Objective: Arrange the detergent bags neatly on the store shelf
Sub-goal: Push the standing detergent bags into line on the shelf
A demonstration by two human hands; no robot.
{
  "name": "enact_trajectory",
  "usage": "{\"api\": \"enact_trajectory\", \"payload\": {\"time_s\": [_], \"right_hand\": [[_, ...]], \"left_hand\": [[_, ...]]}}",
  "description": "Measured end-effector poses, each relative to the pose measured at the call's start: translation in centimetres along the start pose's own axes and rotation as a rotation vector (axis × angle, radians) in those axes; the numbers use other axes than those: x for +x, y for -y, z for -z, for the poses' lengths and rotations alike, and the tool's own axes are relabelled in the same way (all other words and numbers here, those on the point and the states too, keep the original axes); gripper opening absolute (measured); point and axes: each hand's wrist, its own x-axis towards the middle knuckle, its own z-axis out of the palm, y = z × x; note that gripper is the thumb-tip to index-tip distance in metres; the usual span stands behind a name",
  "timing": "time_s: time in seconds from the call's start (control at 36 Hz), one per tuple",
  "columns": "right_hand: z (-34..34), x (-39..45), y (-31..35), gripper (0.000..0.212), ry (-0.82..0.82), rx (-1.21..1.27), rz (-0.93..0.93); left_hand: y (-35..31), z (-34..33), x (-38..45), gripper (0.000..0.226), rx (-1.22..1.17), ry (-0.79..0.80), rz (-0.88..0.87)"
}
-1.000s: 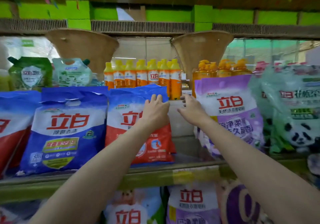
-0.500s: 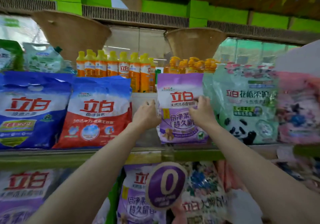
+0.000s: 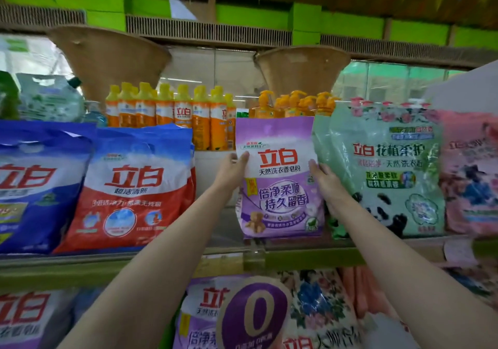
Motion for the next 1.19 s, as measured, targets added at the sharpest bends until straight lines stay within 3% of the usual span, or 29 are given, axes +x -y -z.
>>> {"api": "enact_trajectory", "payload": {"time_s": [0.06, 0.14, 0.28, 0.53, 0.64, 0.72, 0.78, 0.89, 1.06, 1.19], "right_hand": [[-0.2, 0.9, 0.8, 0.065, 0.004, 0.072, 0.01], [-0.5, 2.3, 2.1, 0.062, -0.005, 0.104, 0.043], [-0.4, 3.8, 3.1, 0.003, -0.035, 0.155, 0.139], [-1.4, 4.8, 2.9, 0.006, 0.03, 0.192, 0.076], [-2.0, 5.4, 3.3, 0.036, 0.006, 0.166, 0.001], [-3.0, 5.6, 4.3, 0.038, -0.05, 0.121, 0.044], [-3.8, 5.7, 5.2, 0.039, -0.089, 0.032, 0.115], [-5.1, 6.1, 7.5, 0.051, -0.258, -0.385, 0.341], [-6.8, 6.3, 9.1, 0.029, -0.389, -0.799, 0.567], [-8.4, 5.0, 9.0, 0.031, -0.411, -1.094, 0.706]], "left_hand": [[-0.1, -0.1, 0.6, 0.019, 0.002, -0.052, -0.019], [-0.7, 0.1, 2.1, 0.022, 0.046, -0.099, -0.091], [-2.2, 0.7, 3.0, 0.031, -0.073, -0.137, -0.195], [-1.3, 1.7, 3.9, 0.027, -0.086, -0.082, -0.283], [-0.1, 2.3, 3.7, 0.027, -0.067, -0.049, -0.224], [0.3, 3.3, 3.5, 0.026, -0.058, -0.027, -0.194], [0.1, 3.8, 3.2, 0.027, -0.037, -0.008, -0.184], [-0.3, 4.7, 2.7, 0.031, 0.028, -0.02, -0.202], [0.7, 6.5, 1.8, 0.016, 0.06, 0.01, -0.189], [1.6, 7.0, 0.6, 0.018, 0.144, 0.134, -0.117]]}}
